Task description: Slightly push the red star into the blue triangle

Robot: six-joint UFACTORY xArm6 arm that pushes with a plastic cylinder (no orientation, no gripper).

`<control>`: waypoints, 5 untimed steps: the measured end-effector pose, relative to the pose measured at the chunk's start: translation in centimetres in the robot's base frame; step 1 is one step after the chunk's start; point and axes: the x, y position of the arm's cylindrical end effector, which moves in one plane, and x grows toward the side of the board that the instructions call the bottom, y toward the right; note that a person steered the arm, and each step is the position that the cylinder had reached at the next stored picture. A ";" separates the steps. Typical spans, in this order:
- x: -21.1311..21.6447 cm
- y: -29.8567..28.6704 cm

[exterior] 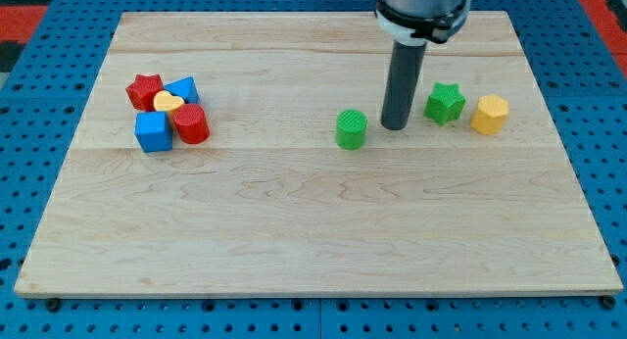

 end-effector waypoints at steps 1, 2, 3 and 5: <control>1.3 -3.3; 3.1 -7.8; 6.5 -5.0; 10.2 -23.0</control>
